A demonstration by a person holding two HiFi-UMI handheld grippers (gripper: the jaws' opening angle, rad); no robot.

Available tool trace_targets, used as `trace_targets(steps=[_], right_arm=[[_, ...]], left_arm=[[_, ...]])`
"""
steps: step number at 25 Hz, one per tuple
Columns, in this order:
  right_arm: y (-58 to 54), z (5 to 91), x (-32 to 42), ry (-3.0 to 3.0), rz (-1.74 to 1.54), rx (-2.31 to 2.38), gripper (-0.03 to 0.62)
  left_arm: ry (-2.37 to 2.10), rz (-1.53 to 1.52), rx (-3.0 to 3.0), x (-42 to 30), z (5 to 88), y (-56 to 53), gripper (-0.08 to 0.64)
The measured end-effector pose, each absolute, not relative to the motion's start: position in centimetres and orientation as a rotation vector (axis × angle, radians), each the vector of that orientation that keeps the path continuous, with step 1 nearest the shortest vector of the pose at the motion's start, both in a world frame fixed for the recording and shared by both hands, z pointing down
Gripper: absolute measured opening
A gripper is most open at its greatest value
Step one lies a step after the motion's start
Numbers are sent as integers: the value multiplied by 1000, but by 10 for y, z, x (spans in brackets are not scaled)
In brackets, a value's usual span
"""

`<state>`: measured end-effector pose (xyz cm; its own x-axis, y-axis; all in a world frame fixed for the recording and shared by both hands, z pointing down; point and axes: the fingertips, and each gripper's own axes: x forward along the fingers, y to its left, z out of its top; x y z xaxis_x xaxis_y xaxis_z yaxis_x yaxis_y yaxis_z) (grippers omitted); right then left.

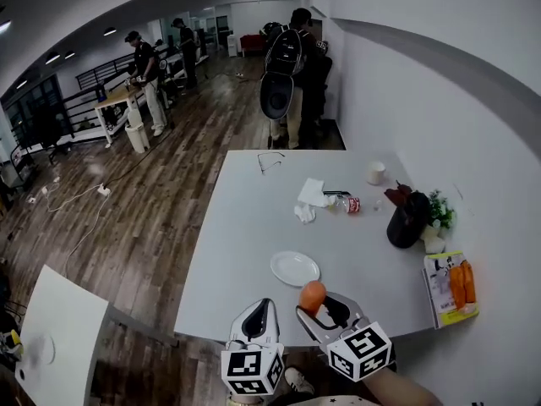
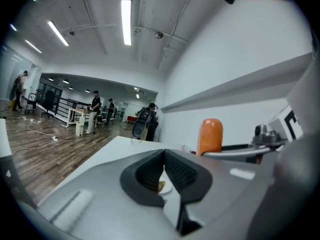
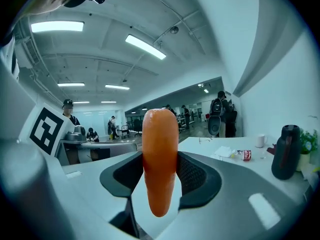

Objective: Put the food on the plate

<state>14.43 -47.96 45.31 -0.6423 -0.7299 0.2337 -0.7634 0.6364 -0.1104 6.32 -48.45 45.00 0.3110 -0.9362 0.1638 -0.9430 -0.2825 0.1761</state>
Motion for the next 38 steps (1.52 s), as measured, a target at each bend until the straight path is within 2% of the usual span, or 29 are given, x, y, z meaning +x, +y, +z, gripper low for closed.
trace_targets(steps=[11,21,38], right_arm=[[-586,537,156,-2433,307,1078,207],[-664,641,141,-2020,253,619,202],[-699,712,111,-1828,293,487,199]], left_arm=[[-1647,112,2340,71,507,-568,8],[-1636,131,2307,59,530,-594,8],[-1716,140,2248,29,530,-604,8]])
